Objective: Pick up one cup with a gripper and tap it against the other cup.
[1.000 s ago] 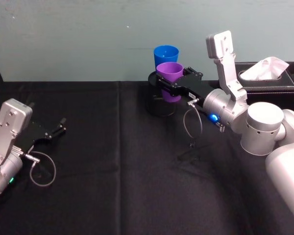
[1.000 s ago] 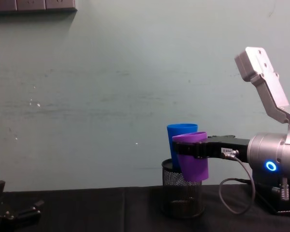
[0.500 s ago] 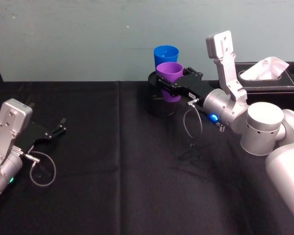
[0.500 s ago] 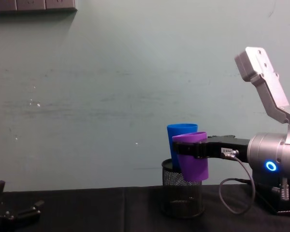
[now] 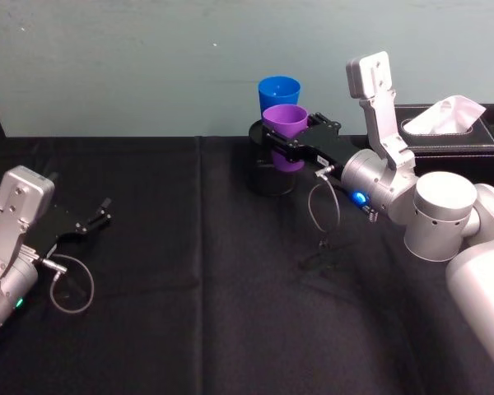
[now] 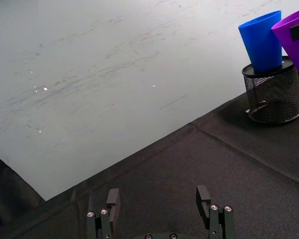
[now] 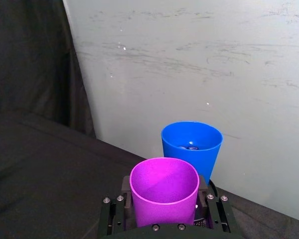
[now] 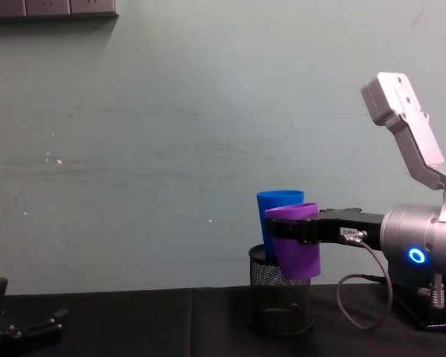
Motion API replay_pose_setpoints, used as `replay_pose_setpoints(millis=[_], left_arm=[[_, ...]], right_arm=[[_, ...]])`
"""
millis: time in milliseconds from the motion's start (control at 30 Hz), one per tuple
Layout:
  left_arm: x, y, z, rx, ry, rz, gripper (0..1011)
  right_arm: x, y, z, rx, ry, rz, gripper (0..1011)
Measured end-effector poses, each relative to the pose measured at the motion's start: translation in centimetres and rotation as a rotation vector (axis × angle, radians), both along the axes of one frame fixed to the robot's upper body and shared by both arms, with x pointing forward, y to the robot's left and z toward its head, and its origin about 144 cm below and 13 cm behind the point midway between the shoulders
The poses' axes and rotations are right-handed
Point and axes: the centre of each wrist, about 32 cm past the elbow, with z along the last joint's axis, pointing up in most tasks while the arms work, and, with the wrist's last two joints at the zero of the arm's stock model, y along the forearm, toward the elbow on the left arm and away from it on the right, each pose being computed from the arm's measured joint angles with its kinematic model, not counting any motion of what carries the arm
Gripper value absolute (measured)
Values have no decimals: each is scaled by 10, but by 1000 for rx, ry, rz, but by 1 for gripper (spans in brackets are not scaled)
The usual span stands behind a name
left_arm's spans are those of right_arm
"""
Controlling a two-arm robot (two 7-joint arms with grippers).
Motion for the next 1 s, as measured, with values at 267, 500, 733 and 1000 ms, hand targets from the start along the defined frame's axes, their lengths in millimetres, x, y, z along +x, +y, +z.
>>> replay_pose_setpoints(millis=[267,500,733,1000], left_arm=[[0,0,0,0,0,0,1000],[0,0,0,0,0,0,1000],[0,0,0,0,0,0,1000],[0,0,0,0,0,0,1000]], right_arm=[[0,0,0,0,0,0,735],[0,0,0,0,0,0,735],[0,0,0,0,0,0,735],[0,0,0,0,0,0,735]])
